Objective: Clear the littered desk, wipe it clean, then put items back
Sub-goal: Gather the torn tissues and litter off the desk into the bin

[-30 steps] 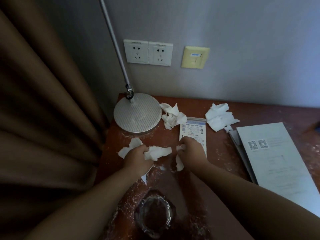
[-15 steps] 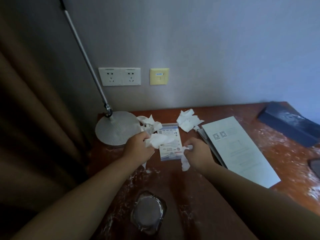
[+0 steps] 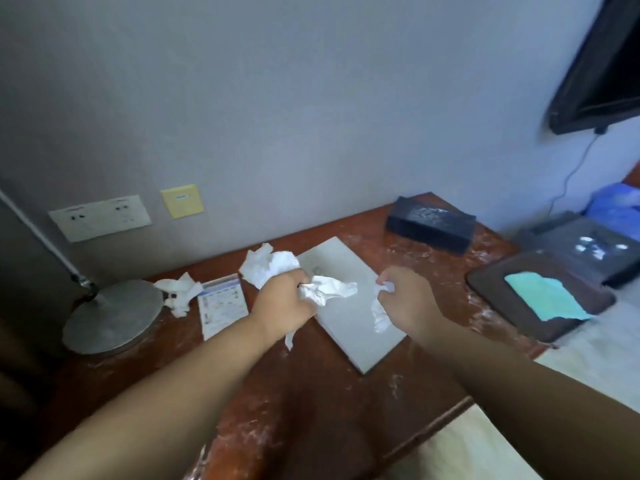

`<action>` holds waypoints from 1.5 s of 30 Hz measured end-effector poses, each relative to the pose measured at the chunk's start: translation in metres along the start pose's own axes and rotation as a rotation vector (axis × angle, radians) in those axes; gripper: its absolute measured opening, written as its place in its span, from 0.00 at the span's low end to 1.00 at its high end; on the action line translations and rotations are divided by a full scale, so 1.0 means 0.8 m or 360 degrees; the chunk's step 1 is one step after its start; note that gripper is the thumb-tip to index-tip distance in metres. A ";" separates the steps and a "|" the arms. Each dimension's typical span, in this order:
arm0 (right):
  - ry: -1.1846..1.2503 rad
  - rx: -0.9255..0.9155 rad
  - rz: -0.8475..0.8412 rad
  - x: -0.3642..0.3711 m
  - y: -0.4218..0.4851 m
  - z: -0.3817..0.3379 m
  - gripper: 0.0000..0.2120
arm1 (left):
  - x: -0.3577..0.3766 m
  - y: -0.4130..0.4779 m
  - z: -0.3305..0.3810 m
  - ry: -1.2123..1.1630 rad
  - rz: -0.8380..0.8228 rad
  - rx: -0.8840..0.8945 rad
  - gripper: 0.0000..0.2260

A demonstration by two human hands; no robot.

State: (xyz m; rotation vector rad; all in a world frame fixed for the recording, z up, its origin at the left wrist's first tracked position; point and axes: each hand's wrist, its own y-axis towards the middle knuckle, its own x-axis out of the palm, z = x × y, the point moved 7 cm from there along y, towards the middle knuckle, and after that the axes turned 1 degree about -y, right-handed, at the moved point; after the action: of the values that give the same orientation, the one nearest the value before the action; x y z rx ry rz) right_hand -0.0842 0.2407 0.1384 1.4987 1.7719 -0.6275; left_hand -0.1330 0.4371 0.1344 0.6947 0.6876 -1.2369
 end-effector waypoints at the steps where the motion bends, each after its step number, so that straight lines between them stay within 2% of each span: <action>1: -0.0014 0.0037 0.0034 -0.027 -0.005 0.027 0.07 | 0.025 0.004 0.033 0.0005 -0.0033 0.0063 0.04; 6: -0.0133 0.0216 0.0204 -0.161 -0.032 0.167 0.06 | 0.151 0.012 0.195 -0.0007 -0.0188 0.0285 0.08; 12: -0.0107 0.0460 0.0358 -0.282 -0.072 0.320 0.09 | 0.258 0.030 0.338 0.0041 -0.0346 0.0425 0.06; 20: -0.0061 0.0645 0.0536 -0.369 -0.070 0.447 0.08 | 0.385 0.069 0.492 0.0098 -0.0571 0.0702 0.09; 24: -0.0135 0.0696 0.0544 -0.399 -0.034 0.508 0.08 | 0.445 0.136 0.547 0.0128 -0.0557 0.0729 0.03; 28: -0.0191 0.0693 0.0496 -0.428 0.027 0.581 0.07 | 0.521 0.210 0.602 0.0048 -0.0602 0.0751 0.02; 32: -0.0138 0.0752 0.0432 -0.456 0.122 0.652 0.06 | 0.589 0.293 0.627 0.0075 -0.0675 0.0612 0.05; 38: -0.0071 0.0768 0.0222 -0.462 0.279 0.717 0.07 | 0.635 0.425 0.616 0.0200 -0.0680 0.0275 0.06; 45: -0.0066 0.0475 -0.0082 -0.451 0.413 0.764 0.07 | 0.669 0.502 0.611 0.0159 -0.0531 -0.0027 0.06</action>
State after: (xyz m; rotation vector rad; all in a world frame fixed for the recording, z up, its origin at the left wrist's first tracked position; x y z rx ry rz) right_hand 0.3906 -0.3772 0.0673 1.6257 1.7470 -0.9770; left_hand 0.4045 -0.1884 0.0531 0.6479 0.9224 -1.5059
